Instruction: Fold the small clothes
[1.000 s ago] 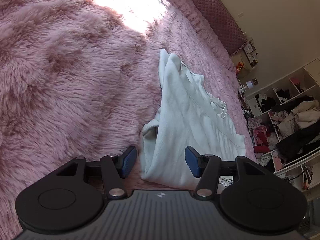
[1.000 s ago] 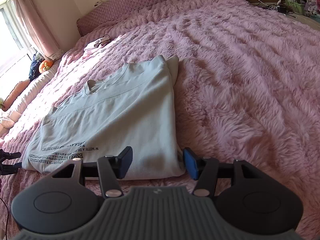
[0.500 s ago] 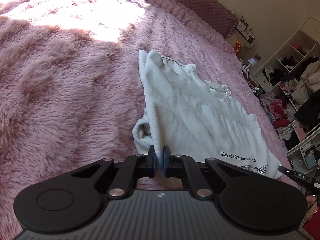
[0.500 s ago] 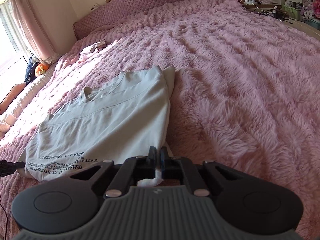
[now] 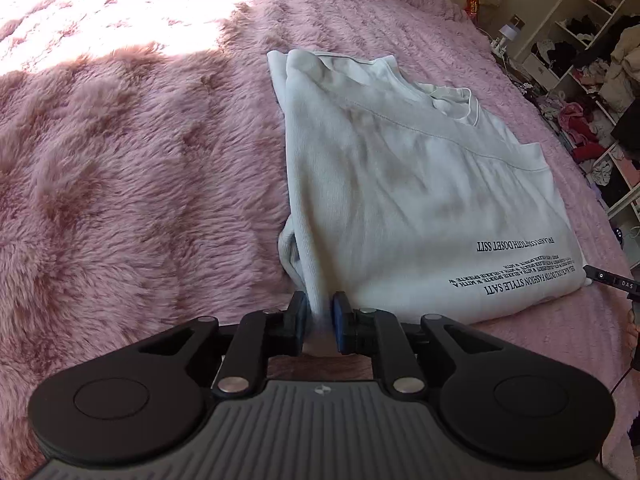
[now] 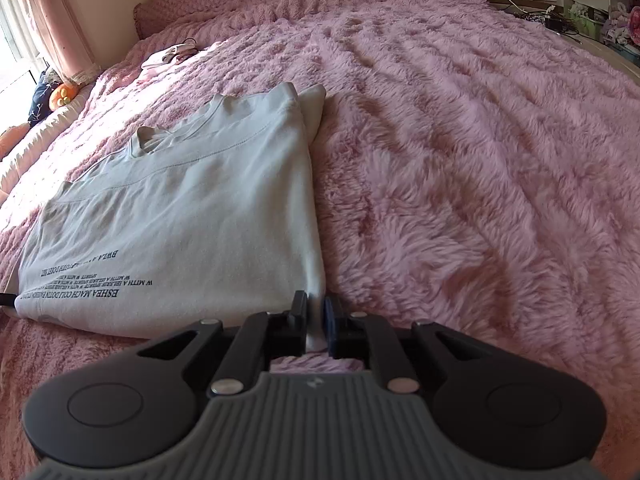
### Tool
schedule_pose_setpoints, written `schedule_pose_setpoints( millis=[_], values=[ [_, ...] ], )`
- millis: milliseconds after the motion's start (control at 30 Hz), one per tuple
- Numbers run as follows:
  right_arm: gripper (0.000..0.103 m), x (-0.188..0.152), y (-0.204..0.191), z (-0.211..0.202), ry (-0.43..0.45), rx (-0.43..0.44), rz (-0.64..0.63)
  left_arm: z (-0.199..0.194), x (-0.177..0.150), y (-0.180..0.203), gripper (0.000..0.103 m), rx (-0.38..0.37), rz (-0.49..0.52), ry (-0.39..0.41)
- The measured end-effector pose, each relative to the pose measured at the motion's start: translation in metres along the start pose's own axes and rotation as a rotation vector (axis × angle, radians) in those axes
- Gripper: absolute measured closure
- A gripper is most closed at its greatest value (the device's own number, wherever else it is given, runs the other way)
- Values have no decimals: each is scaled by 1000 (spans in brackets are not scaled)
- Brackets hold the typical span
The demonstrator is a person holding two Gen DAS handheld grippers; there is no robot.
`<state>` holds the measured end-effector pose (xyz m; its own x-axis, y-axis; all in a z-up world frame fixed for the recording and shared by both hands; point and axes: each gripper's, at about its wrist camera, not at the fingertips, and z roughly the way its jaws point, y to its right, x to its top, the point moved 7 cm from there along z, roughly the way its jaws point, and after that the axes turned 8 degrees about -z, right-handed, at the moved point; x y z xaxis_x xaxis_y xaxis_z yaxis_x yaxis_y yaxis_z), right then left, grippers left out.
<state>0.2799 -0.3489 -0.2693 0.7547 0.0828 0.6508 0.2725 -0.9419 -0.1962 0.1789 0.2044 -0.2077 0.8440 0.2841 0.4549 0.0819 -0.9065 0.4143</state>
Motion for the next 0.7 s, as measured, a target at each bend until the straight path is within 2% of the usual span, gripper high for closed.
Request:
schedule_pose_setpoints(
  millis=[33,100,167,267,433,500,700],
  values=[
    [76,3,0,-3,5,12,-8,-7,4,1,85,10,20,14],
    [70,13,1,-11,43,14,-19,-19,12,1,79,21,44,43],
    [70,26,2,-15,81,23,-23,-28,27,-1,72,13,24,83],
    [68,55,-1,-8,142,26,-52,-27,53,0,67,-30,-13,164],
    [68,111,-16,36,186,-2,-115,4,104,4,61,-88,-94,290],
    [68,127,-21,55,184,-20,-129,15,116,4,58,-65,-103,311],
    [64,164,-21,105,123,-73,-182,43,142,4,57,-23,-82,289]
  ],
)
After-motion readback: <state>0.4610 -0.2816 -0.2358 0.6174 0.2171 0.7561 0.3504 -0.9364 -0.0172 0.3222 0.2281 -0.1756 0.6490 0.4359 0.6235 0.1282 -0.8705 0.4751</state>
